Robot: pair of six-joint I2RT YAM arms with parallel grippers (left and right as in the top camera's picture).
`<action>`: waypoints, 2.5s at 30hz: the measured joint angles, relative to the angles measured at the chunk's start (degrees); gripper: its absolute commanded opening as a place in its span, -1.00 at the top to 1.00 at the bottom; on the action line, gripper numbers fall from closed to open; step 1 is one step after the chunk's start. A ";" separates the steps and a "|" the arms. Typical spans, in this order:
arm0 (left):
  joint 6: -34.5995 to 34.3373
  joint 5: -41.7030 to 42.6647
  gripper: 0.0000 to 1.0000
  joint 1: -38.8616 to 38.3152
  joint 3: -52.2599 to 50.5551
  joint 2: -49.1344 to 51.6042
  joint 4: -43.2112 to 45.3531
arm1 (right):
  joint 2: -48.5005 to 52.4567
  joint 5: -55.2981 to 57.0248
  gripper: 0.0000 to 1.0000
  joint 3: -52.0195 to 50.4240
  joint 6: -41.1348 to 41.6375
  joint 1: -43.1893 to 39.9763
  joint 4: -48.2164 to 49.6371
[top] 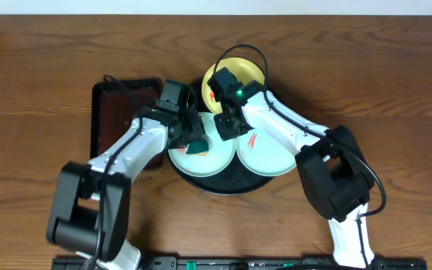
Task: Clean dirty plates on tray and stack at the side
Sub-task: 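Scrub the left blue plate with the sponge in the left gripper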
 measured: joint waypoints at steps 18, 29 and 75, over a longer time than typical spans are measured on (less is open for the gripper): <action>1.57 0.85 -0.12 -0.11 0.50 2.45 0.28 | 0.02 -0.11 0.98 0.00 0.28 0.00 -0.13; 2.19 -0.02 0.09 -0.11 0.46 -0.13 -1.75 | 0.02 -0.13 0.98 0.00 0.48 0.00 -0.20; 5.20 -21.00 0.85 -0.07 0.57 -6.29 -8.09 | 0.02 -3.26 0.98 0.17 0.68 -0.28 -2.51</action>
